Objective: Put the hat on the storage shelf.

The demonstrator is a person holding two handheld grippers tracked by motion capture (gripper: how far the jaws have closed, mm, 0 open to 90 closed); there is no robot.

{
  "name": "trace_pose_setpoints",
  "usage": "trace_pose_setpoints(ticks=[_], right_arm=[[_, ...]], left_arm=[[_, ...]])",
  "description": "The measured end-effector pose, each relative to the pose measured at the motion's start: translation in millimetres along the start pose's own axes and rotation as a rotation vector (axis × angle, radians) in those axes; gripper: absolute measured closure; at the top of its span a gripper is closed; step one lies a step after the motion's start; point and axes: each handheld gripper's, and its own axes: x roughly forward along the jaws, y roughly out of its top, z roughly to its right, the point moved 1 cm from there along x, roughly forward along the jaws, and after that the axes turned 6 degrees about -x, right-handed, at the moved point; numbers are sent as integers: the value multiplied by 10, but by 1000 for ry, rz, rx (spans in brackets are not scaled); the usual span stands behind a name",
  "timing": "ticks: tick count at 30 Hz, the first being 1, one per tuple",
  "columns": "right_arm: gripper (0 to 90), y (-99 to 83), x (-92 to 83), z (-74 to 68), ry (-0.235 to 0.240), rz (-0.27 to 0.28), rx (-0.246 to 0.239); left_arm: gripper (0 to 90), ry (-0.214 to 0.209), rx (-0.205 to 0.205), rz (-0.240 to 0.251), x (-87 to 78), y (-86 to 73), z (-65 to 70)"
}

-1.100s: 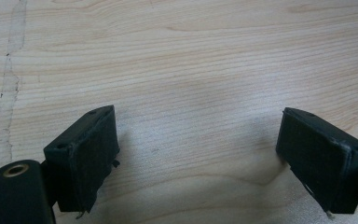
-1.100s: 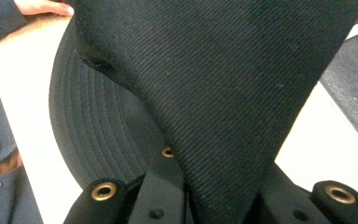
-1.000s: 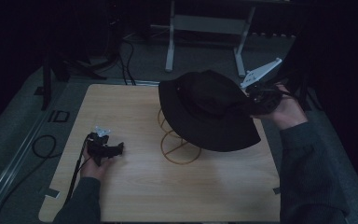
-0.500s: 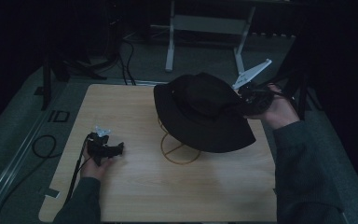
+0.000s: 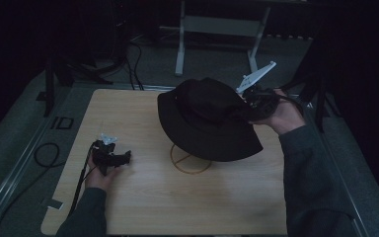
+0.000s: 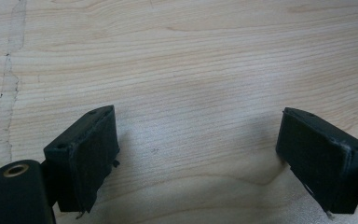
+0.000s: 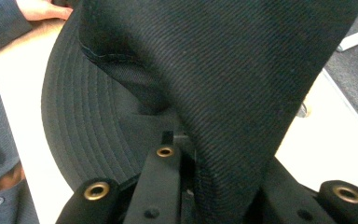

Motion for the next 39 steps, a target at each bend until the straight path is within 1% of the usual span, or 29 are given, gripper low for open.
trace_pose_setpoints(ticks=[5, 10, 13, 14, 20, 24, 28, 30, 32, 34, 36, 39], right_arm=[[806, 30, 50, -15, 10, 1, -2], [784, 60, 123, -40, 23, -14, -9], [780, 75, 174, -44, 22, -18, -10], [777, 78, 191, -44, 19, -20, -4], [728, 55, 275, -20, 15, -40, 9], [683, 55, 292, -26, 12, -30, 13], [574, 70, 281, -27, 4, -16, 24], [513, 68, 272, -27, -2, -25, 36], [465, 59, 264, -29, -20, -38, 49], [402, 46, 257, -31, -39, -43, 51], [345, 34, 251, -28, -46, -50, 57], [297, 14, 243, -26, -52, -56, 70]], left_arm=[[129, 0, 0, 0, 0, 0, 0], [129, -1, 0, -1, -1, 1, 0], [129, -1, 0, -1, -1, 0, 1], [129, -2, 1, -2, -1, 1, 0], [130, -2, 1, -2, -1, 1, 0], [129, -2, 1, -2, -1, 0, 1], [129, -3, 1, -1, -1, 0, 2], [129, -3, 2, -1, -1, 0, 3], [129, -3, 2, -1, -1, 0, 3], [129, -3, 2, -1, -1, 0, 3], [129, -3, 2, -1, -1, 0, 3], [130, -3, 2, -1, -1, 0, 3]])
